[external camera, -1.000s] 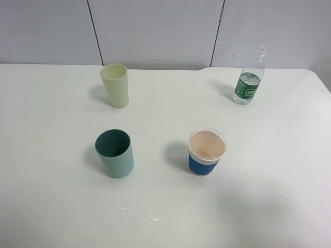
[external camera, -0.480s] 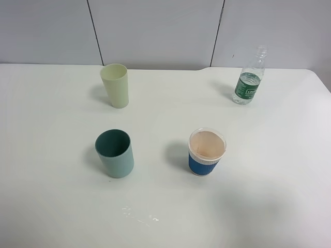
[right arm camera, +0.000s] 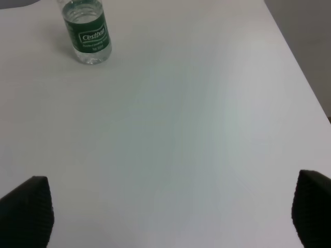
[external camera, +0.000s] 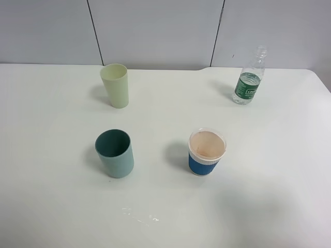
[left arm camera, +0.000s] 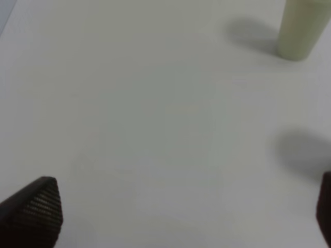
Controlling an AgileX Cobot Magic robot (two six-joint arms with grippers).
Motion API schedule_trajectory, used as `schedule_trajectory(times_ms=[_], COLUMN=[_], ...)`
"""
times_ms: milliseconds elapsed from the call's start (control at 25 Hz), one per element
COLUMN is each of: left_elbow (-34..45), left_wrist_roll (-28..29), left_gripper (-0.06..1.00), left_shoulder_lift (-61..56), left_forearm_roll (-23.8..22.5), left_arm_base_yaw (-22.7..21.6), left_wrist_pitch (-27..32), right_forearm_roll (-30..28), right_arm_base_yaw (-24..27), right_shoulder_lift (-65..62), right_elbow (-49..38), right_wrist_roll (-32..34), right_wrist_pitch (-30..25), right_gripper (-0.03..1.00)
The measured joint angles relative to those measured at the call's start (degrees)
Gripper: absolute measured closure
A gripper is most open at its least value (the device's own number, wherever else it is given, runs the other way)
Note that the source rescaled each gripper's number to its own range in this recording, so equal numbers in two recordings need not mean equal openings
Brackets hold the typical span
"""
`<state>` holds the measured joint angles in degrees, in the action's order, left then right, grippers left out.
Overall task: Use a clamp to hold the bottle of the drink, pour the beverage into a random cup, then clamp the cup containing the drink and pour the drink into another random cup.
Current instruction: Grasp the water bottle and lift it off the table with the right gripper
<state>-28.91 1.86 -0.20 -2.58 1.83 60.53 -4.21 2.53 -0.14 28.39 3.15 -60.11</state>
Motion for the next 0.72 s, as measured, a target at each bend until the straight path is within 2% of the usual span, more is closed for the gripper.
schedule_trajectory(times_ms=[720], left_elbow=[0.0], left_wrist_roll=[0.0], left_gripper=[-0.06], left_shoulder_lift=[0.0], left_forearm_roll=[0.0], left_arm_base_yaw=[0.0], left_wrist_pitch=[0.0], right_forearm_roll=[0.0], right_arm_base_yaw=[0.0], right_shoulder_lift=[0.0], right_elbow=[0.0], right_wrist_roll=[0.0], right_wrist_pitch=[0.0], right_gripper=[0.05])
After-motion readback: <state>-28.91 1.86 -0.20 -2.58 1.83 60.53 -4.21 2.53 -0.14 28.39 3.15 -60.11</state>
